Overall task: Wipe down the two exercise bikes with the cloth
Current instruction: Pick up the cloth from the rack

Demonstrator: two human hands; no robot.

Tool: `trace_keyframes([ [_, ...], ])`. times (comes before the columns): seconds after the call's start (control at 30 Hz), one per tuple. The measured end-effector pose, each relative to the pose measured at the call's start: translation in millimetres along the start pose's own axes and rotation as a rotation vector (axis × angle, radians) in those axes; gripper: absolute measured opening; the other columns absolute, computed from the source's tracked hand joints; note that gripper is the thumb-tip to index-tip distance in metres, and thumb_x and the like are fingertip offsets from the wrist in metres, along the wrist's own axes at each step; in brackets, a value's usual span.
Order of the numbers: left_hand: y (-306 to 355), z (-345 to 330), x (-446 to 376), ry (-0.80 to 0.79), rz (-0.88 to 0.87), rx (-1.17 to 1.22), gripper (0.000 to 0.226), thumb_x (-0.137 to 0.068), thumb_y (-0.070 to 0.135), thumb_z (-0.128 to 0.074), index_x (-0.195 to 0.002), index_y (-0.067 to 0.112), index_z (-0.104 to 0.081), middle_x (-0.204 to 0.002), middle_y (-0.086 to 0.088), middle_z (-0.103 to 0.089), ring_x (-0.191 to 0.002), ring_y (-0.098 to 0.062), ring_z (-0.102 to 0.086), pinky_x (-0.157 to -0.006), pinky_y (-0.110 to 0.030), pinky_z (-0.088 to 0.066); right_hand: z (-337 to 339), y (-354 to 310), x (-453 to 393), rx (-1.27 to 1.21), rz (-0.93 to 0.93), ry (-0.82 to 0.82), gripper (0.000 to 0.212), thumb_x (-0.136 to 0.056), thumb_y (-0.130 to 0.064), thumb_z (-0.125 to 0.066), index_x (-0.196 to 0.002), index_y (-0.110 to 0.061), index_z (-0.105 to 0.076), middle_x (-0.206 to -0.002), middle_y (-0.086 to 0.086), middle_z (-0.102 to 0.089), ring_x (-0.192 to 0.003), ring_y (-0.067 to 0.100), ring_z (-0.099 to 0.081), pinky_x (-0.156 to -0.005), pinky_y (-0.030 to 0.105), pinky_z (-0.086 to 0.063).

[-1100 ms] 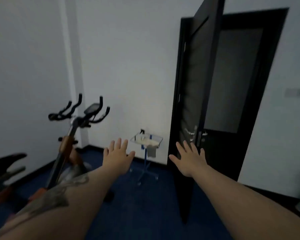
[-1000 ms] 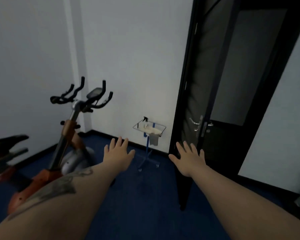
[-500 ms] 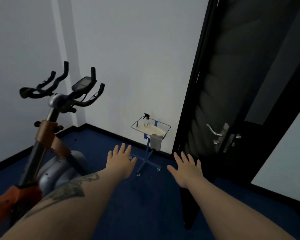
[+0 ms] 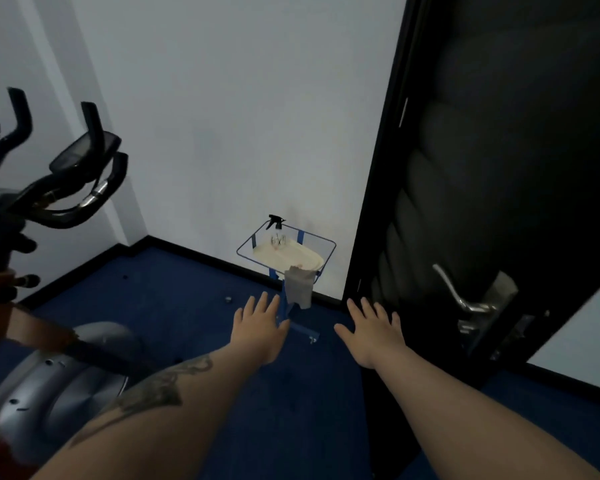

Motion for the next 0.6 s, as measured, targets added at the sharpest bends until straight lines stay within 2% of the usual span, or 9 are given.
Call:
trace_keyframes([
  [0.1, -3, -16, -43, -0.068, 0.044, -0.017, 0.065, -0.098, 0.053, -0.025, -0.154, 0.030, -0.002, -0.164, 0.001, 0.005, -0.150, -0.025, 0.006, -0.120, -0.045, -0.002, -10, 5, -51, 0.021, 0.033, -0.081, 0.068, -0.096, -0.060, -0.015, -0.152, -0.027, 0.006, -0.161, 0.002, 0.007, -0.147, 0.025, 0.004, -0.118, 0.048, 0.002],
  [0.23, -3, -21, -97, -0.081, 0.082, 0.013, 0.062, -0.099, 0.053, -0.026, -0.154, 0.031, -0.006, -0.164, 0.001, 0.002, -0.150, -0.024, 0.002, -0.120, -0.044, -0.005, -16, 0, -119, 0.029, 0.085, -0.131, 0.066, -0.098, -0.056, -0.017, -0.152, -0.025, 0.002, -0.161, 0.003, 0.003, -0.147, 0.025, 0.001, -0.118, 0.048, 0.000],
  [0.43, -42, -45, -180, -0.146, 0.142, -0.006, 0.063, -0.099, 0.052, -0.027, -0.154, 0.028, -0.008, -0.164, 0.001, 0.001, -0.150, -0.024, -0.001, -0.120, -0.043, -0.008, -43, -29, -213, 0.022, 0.145, -0.203, 0.065, -0.098, -0.055, -0.020, -0.152, -0.025, -0.001, -0.161, 0.003, 0.000, -0.147, 0.025, -0.002, -0.119, 0.047, 0.001],
  [0.6, -64, -84, -272, -0.230, 0.059, -0.006, 0.062, -0.100, 0.049, -0.028, -0.154, 0.025, -0.009, -0.164, -0.002, -0.002, -0.150, -0.025, -0.002, -0.120, -0.043, -0.009, -77, -43, -308, 0.036, 0.080, -0.244, 0.065, -0.099, -0.051, -0.026, -0.153, -0.022, -0.003, -0.161, 0.004, -0.002, -0.146, 0.026, -0.005, -0.119, 0.045, -0.002],
])
Point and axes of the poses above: each hand's wrist, its own x-axis away from the middle knuckle, its own z-axis out of the back of the hand, y = z × x, the point moved 8 cm from there along -x, towards the middle knuckle
